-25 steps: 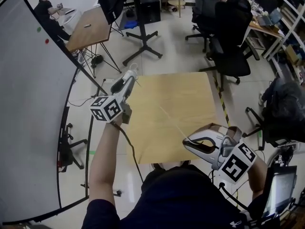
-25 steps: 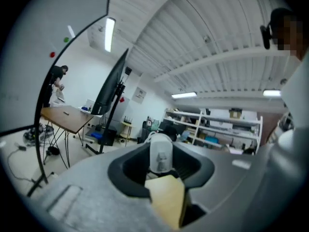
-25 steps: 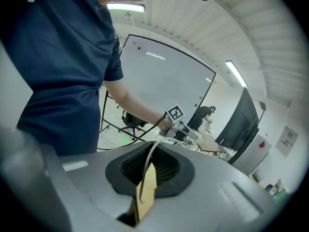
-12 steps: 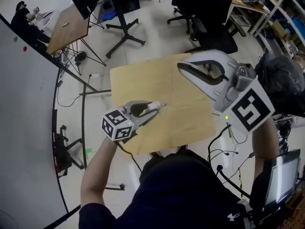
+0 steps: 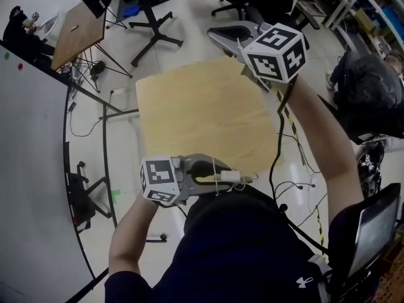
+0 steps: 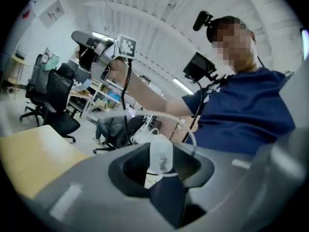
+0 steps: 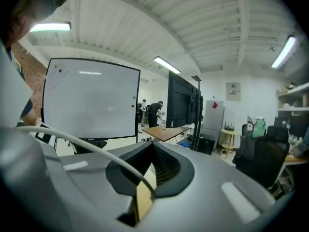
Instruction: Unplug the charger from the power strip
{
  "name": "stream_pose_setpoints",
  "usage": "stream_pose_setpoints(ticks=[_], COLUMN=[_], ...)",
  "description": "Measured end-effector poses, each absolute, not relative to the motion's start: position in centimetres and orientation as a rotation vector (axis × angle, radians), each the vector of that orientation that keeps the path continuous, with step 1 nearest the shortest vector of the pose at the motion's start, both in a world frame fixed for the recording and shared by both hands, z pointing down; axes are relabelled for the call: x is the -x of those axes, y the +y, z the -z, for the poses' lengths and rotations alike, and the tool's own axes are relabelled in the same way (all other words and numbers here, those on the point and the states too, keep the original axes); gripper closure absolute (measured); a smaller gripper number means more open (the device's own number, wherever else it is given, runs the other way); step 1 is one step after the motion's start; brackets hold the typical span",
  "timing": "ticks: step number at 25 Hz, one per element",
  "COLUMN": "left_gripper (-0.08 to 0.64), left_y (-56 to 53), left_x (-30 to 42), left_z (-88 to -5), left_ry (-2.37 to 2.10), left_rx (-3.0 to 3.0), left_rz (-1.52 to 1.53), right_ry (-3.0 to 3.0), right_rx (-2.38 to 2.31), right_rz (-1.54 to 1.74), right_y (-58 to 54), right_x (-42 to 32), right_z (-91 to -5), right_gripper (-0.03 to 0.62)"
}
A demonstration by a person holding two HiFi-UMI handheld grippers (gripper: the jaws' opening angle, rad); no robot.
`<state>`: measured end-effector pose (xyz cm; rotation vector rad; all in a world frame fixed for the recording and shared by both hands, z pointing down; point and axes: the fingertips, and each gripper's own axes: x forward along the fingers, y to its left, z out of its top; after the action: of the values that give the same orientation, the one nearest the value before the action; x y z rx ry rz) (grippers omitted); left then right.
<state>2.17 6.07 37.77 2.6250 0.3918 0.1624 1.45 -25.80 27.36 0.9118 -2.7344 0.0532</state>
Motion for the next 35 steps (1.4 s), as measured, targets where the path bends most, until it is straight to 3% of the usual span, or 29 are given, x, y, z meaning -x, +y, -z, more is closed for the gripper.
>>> stream_pose_setpoints(ticks=[11, 14, 20, 29, 35], left_gripper=[0.426, 0.426, 0.426, 0.426, 0.426], left_y=[3.1, 2.4, -0.5, -6.1, -15.8], left_x=[-0.6, 0.1, 2.3, 4.5, 9.4], left_z=[-33.8, -33.0, -32.1, -27.1, -26.5], left_ry=[0.234, 0.176, 0.046, -0.243, -0.834], left_rx=[-2.620, -2.671, -2.759, -2.902, -2.897], left_rz=[0.010, -0.045, -0.222, -0.187, -0.253], right_ry=[-2.456, -2.462, -2.345, -2.265, -2.403], right_rx=[-1.019, -1.043, -0.739, -0.661, -0.500], right_rz=[-0.474, -0.689, -0.682, -0.835, -0.755], right_y=[-28.7, -27.7, -21.2, -16.4, -10.0], right_x=[-6.3, -8.3, -5.9, -4.7, -0.8], right_z=[-43.1, -46.9, -54.9, -61.9, -58.6], right_gripper=[0.584, 0.584, 0.584, 0.584, 0.584])
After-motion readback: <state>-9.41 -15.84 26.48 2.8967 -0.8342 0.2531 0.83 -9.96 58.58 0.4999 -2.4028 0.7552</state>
